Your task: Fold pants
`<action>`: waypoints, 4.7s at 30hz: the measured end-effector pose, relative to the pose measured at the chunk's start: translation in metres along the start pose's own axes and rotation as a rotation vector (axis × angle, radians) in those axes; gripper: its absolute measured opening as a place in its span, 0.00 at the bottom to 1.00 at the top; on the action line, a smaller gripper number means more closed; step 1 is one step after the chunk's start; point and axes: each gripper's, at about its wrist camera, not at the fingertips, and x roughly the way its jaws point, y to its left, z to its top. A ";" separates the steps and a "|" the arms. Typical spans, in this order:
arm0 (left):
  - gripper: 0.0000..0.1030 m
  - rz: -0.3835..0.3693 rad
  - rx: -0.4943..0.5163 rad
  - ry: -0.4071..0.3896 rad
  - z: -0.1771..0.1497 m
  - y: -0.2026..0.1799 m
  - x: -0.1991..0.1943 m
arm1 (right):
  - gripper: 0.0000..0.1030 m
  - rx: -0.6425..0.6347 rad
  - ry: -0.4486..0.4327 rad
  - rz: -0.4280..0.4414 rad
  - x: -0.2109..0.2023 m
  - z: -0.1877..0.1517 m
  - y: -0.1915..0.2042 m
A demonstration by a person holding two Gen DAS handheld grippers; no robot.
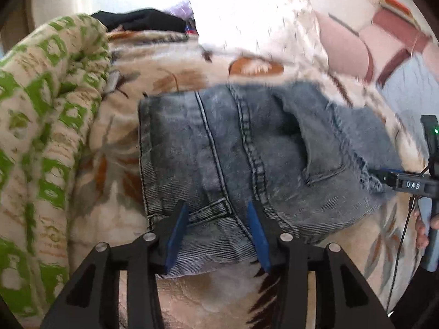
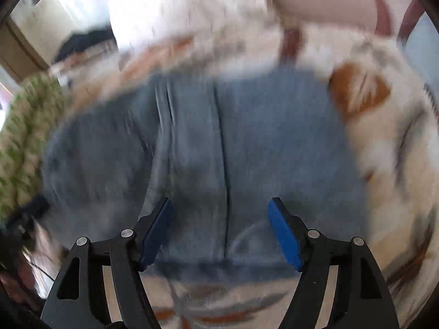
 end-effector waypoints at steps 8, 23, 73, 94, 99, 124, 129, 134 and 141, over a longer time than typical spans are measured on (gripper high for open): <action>0.50 -0.011 -0.049 -0.161 -0.016 0.017 -0.068 | 0.72 0.024 -0.157 0.085 -0.058 -0.017 -0.001; 0.60 0.026 -0.233 -0.222 -0.090 0.030 -0.103 | 0.73 -0.350 -0.276 0.349 -0.109 -0.067 0.120; 0.41 -0.036 -0.576 -0.278 -0.070 0.056 -0.017 | 0.17 -0.673 0.220 0.118 0.086 0.100 0.301; 0.23 -0.119 -0.499 -0.364 -0.068 0.036 -0.041 | 0.15 -0.507 0.066 0.393 -0.009 0.112 0.238; 0.21 -0.182 -0.440 -0.415 -0.063 0.021 -0.058 | 0.14 -0.482 0.014 0.430 -0.031 0.110 0.216; 0.12 -0.452 0.030 -0.323 0.011 -0.214 -0.056 | 0.11 -0.127 -0.191 0.403 -0.102 0.110 -0.054; 0.12 -0.445 0.143 -0.248 0.004 -0.260 -0.036 | 0.12 0.047 -0.213 0.466 -0.093 0.110 -0.134; 0.12 -0.416 0.191 -0.286 -0.018 -0.248 -0.061 | 0.29 0.126 -0.056 0.583 -0.058 0.091 -0.149; 0.20 -0.251 0.179 -0.488 -0.033 -0.182 -0.124 | 0.69 0.253 -0.019 0.714 -0.051 0.077 -0.139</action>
